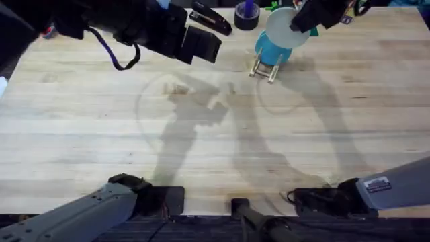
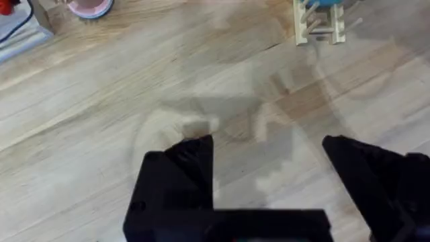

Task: Pick up the plates from the table one by one and place each into a slot on the dish rack.

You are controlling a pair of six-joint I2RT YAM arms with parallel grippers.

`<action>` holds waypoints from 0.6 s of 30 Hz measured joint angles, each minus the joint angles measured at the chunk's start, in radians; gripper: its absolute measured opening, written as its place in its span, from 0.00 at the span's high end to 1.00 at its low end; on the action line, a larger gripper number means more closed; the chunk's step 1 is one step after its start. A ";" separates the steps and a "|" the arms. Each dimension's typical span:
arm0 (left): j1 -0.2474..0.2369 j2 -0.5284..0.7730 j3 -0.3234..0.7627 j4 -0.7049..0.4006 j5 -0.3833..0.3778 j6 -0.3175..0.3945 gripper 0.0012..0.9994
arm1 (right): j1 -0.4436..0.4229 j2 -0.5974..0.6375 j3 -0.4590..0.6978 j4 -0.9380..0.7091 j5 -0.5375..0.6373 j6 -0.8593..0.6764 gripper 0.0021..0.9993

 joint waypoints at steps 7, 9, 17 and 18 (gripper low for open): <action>0.000 0.000 0.000 0.000 0.000 0.000 0.01 | -0.003 0.060 0.000 0.000 -0.014 0.000 0.97; 0.000 0.000 0.000 0.000 0.000 0.000 0.00 | -0.003 0.073 0.000 0.000 -0.014 0.000 0.97; 0.000 0.000 0.000 0.000 0.000 0.000 0.00 | -0.003 0.099 0.000 0.022 -0.014 0.000 0.97; 0.000 0.000 0.000 0.000 0.000 0.000 0.00 | -0.003 0.104 0.000 0.022 -0.014 0.000 0.97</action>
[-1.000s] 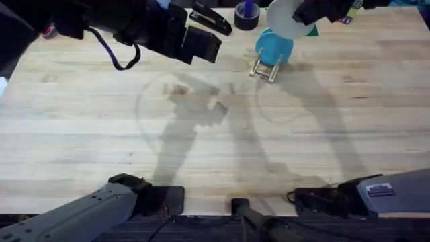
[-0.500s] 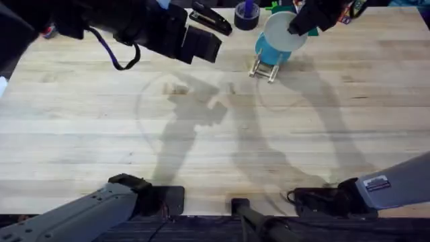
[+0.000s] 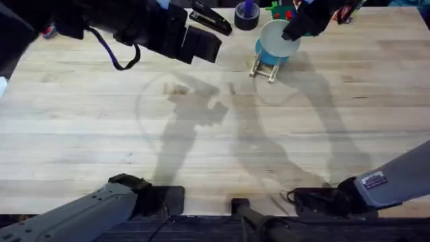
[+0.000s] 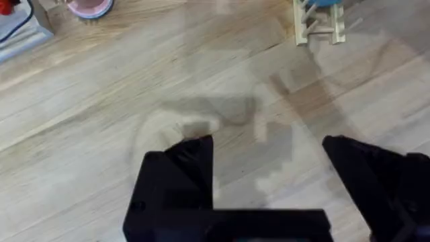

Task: Pick up the plates from the table one by one and place each into a slot on the dish rack.

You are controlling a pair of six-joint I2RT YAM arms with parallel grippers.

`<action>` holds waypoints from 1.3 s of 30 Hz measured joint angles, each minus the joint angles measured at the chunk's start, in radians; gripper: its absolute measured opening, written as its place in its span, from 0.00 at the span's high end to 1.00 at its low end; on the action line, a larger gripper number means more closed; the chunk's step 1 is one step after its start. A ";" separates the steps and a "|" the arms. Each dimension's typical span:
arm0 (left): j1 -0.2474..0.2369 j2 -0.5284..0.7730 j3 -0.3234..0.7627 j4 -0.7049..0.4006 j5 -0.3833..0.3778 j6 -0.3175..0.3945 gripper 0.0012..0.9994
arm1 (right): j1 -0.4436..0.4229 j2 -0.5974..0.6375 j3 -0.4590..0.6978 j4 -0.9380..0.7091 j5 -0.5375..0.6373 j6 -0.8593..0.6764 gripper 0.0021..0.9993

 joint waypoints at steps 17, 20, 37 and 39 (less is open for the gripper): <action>0.000 0.000 0.000 0.000 0.000 0.000 0.00 | 0.000 0.060 0.000 0.005 -0.002 -0.008 0.97; 0.000 0.000 0.000 0.000 0.000 0.000 0.00 | 0.000 0.061 0.000 0.004 -0.002 -0.008 0.97; 0.000 0.000 0.000 0.000 0.000 0.000 0.00 | 0.000 0.061 0.000 0.003 -0.003 -0.008 0.92; 0.000 0.000 0.000 0.000 0.000 0.000 0.00 | 0.000 0.060 0.000 0.003 -0.003 -0.008 0.91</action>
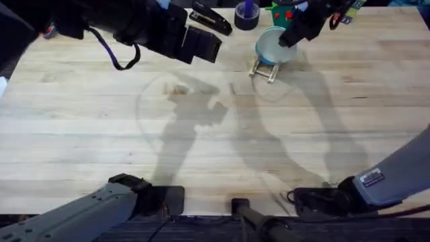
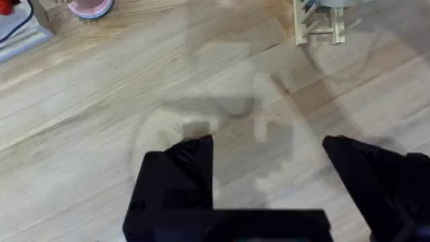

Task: Pick up the plates from the table one by one and place each into a slot on the dish rack.

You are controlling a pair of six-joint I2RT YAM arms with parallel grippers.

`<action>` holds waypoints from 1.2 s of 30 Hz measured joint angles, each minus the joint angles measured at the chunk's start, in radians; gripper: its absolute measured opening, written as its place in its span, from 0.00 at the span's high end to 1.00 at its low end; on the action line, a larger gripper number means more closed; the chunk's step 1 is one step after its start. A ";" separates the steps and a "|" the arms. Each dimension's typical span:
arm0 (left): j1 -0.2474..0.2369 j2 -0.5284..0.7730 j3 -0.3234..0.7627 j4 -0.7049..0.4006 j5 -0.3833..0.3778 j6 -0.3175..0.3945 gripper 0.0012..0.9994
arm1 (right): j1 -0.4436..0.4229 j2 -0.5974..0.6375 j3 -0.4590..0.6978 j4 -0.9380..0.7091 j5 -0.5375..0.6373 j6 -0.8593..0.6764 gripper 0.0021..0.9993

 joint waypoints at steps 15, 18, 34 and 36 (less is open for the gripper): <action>0.000 0.000 0.000 0.000 0.000 0.000 0.00 | 0.000 0.000 0.000 0.001 -0.004 0.000 0.83; 0.000 0.000 0.000 0.000 0.000 0.000 0.00 | 0.000 0.000 0.000 0.001 -0.004 0.001 0.83; 0.000 0.000 0.000 0.000 0.000 0.000 0.00 | 0.008 -0.174 0.049 -0.161 -0.004 0.110 0.13; 0.000 0.000 0.000 0.000 0.000 0.000 0.00 | 0.008 -0.211 0.050 -0.183 -0.004 0.110 0.01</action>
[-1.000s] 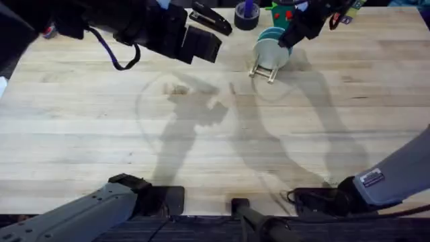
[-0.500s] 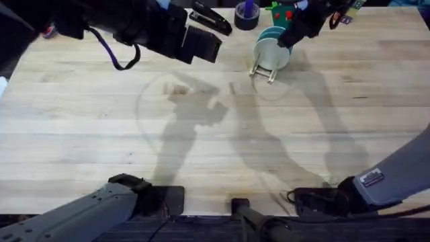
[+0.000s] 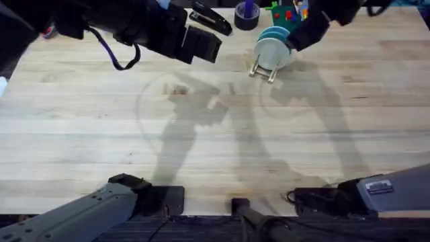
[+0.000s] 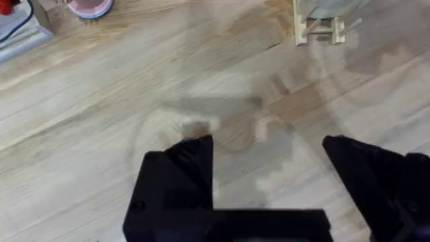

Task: Pick up the plates from the table one by one and place each into a slot on the dish rack.

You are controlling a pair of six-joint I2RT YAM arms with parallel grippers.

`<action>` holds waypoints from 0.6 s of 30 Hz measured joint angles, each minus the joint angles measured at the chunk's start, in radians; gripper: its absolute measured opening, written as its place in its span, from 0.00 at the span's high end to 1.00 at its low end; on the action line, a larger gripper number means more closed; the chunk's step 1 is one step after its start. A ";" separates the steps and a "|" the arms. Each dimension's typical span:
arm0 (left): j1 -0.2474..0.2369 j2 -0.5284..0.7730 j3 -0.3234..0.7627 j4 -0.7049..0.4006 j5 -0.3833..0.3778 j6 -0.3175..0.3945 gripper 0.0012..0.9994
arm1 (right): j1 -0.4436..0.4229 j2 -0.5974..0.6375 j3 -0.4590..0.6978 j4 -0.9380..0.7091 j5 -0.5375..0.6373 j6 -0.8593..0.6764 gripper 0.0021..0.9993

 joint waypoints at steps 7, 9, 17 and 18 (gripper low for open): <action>0.000 0.000 0.000 0.000 0.000 0.000 0.00 | 0.000 -0.112 0.002 -0.030 0.000 0.024 0.01; 0.000 0.000 0.000 0.000 0.000 0.000 0.00 | 0.000 -0.141 0.002 -0.032 0.000 0.038 0.01; 0.000 0.000 0.000 -0.001 0.000 0.000 0.01 | 0.000 -0.237 -0.085 0.003 0.000 0.142 0.01; 0.000 0.000 0.000 -0.003 0.000 0.000 0.00 | 0.000 -0.245 -0.109 0.004 0.000 0.163 0.01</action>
